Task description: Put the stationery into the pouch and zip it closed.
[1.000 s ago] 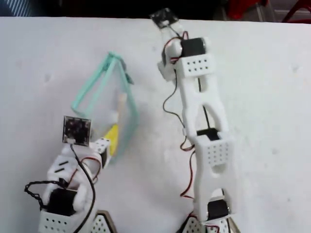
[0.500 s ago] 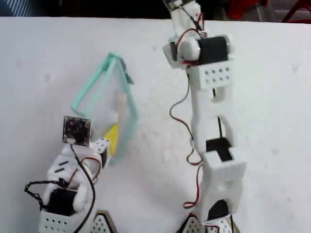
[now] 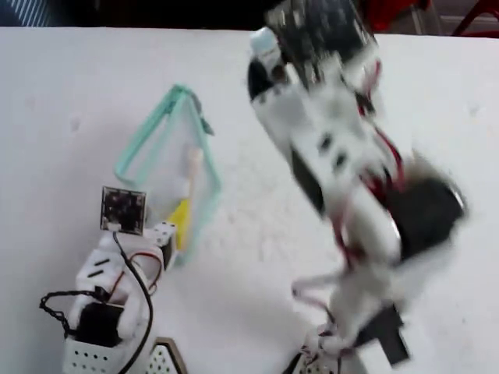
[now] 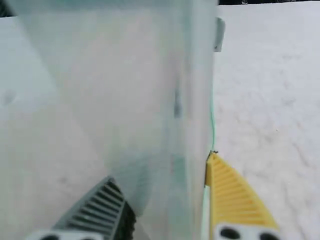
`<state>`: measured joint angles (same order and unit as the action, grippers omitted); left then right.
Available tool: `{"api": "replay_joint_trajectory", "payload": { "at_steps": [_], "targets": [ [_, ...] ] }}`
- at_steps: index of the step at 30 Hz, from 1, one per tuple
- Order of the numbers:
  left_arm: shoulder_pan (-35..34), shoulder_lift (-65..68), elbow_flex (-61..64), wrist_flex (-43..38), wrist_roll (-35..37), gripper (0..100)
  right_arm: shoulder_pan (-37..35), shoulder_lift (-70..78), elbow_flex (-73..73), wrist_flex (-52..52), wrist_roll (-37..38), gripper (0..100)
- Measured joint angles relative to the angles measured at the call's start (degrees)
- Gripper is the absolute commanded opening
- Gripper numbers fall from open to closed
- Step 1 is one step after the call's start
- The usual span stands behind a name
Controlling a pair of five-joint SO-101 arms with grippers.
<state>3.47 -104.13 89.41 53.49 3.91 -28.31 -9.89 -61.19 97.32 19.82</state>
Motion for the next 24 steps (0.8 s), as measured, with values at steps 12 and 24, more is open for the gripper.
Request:
{"api": "replay_joint_trajectory", "payload": {
  "at_steps": [12, 24],
  "targets": [
    [-0.2, -0.3, 1.8, -3.0, 0.0, 21, -4.3, -25.0, 13.5, 0.0, 0.2, 1.6],
    [-0.2, -0.3, 1.8, -3.0, 0.0, 21, -4.7, -45.6, 26.5, -0.5, 0.2, 1.7]
  ]
}}
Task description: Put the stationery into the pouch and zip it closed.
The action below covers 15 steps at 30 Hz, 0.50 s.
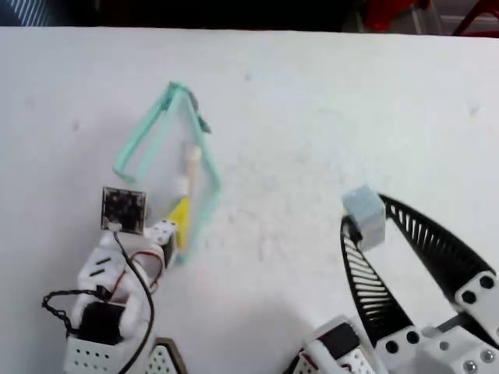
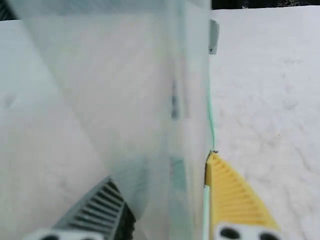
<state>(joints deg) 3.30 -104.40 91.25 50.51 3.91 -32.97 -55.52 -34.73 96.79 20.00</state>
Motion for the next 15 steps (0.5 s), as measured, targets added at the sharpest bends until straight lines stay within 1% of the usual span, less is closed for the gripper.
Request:
{"api": "replay_joint_trajectory", "payload": {
  "at_steps": [8, 11, 15],
  "targets": [
    [0.0, 0.0, 0.0, 0.0, 0.0, 21, -0.1, -5.8, 9.8, -2.9, 0.0, 1.7],
    [0.0, 0.0, 0.0, 0.0, 0.0, 21, -0.1, -7.9, 14.3, -5.9, 0.0, 1.7],
    [0.2, 0.0, 0.0, 0.0, 0.0, 21, -0.1, -10.7, 22.9, -13.1, -0.3, 1.7]
  ]
}}
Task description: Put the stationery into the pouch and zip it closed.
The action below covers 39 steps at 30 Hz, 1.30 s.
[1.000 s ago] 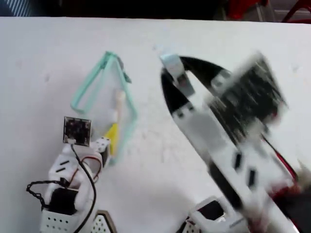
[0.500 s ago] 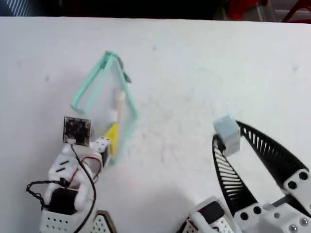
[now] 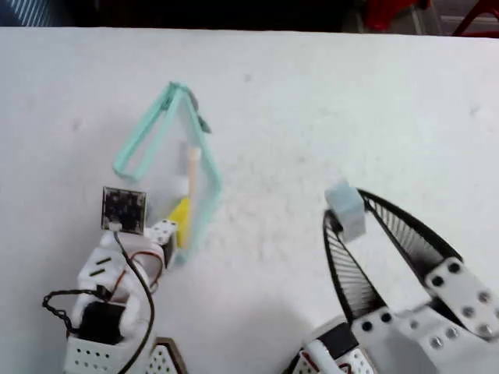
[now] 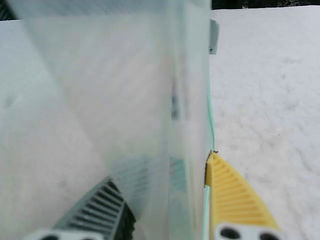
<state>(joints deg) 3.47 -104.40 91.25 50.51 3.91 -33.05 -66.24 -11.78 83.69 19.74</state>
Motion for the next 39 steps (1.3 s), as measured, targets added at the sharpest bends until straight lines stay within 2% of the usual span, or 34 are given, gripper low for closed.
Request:
{"api": "replay_joint_trajectory", "payload": {
  "at_steps": [5, 9, 14, 23, 28, 39],
  "targets": [
    [2.8, 0.0, 0.0, 0.0, -2.5, 22, 0.0, -2.7, 14.2, -14.3, -9.1, 1.7],
    [6.1, -0.2, -0.1, 1.2, -3.7, 29, 0.0, -3.3, 24.7, -27.9, -15.9, 1.6],
    [7.6, -0.2, -0.1, 4.3, -3.8, 28, -1.9, -0.7, 34.7, -39.4, -19.3, 1.6],
    [7.9, -0.2, -0.1, 4.5, -3.8, 28, -11.7, 12.0, 37.5, -49.0, -19.3, 1.6],
    [8.0, -0.2, -0.1, 4.5, -3.8, 28, -12.0, 17.5, 38.5, -49.5, -19.3, 1.6],
    [8.0, -0.2, -0.1, 4.5, -3.8, 28, -12.1, 17.5, 45.6, -49.7, -19.3, 1.6]
  ]
}}
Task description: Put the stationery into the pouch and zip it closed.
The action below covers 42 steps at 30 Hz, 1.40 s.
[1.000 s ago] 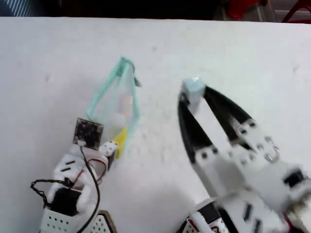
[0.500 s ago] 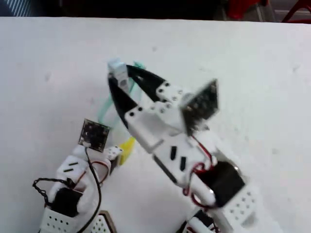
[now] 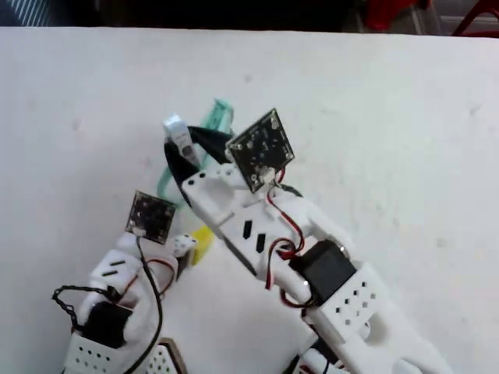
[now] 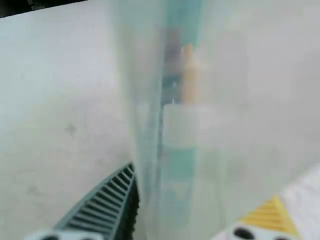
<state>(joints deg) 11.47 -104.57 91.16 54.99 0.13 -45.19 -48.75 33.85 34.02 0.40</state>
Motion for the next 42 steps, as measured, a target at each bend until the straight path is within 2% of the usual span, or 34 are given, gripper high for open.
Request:
{"api": "replay_joint_trajectory", "payload": {
  "at_steps": [6, 11, 13, 22, 27, 30, 33, 37, 40, 42],
  "targets": [
    [0.0, 0.0, 0.0, 0.0, 0.0, 28, 0.0, -0.4, 0.0, 0.2, 0.0, 2.3],
    [0.2, 0.0, 0.0, 0.0, 0.0, 28, -0.2, -4.0, 0.0, 4.7, 0.0, 18.2],
    [0.2, 0.0, 0.0, 0.0, 0.0, 28, -0.3, -5.2, 0.0, 6.3, 0.0, 21.7],
    [0.0, 0.0, 0.0, 0.0, 0.0, 28, -0.3, -6.2, 0.0, 8.9, 0.0, 8.0],
    [0.0, 0.0, 0.0, 0.0, 0.0, 28, -0.3, -6.2, 0.0, 7.9, 0.1, 7.4],
    [0.0, 0.0, 0.0, 0.0, 0.0, 28, -0.2, -6.1, -1.1, 7.8, 4.4, 7.4],
    [0.0, 0.0, 0.0, 0.0, 0.0, 28, -0.2, -6.1, -7.9, 7.1, 9.3, 7.4],
    [0.0, 0.0, 0.0, 0.0, 0.0, 28, 0.0, 1.2, -21.3, 7.1, 10.6, 7.1],
    [0.0, 0.0, 0.0, 0.0, 0.0, 28, -0.3, 14.4, -33.4, 14.2, 10.6, 1.9],
    [0.0, 0.0, 0.0, 0.0, 0.0, 28, -0.3, 23.2, -42.2, 20.9, 10.6, 2.1]
  ]
}}
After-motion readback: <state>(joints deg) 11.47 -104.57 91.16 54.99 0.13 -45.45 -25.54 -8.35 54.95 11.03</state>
